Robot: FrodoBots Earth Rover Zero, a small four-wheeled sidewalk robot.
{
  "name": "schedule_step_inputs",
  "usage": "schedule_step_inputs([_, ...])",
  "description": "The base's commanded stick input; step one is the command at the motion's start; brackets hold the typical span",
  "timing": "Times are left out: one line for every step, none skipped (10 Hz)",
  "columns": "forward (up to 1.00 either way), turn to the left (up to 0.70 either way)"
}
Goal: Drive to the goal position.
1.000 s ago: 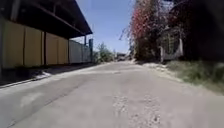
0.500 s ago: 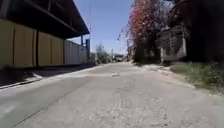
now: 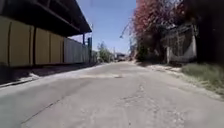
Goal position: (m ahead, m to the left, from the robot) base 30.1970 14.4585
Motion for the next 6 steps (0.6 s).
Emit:
schedule_step_inputs([1.00, -0.30])
schedule_step_inputs([1.00, -0.38])
schedule_step_inputs([1.00, -0.38])
schedule_step_inputs([1.00, -0.38])
schedule_step_inputs([1.00, -0.38])
schedule_step_inputs([1.00, -0.38])
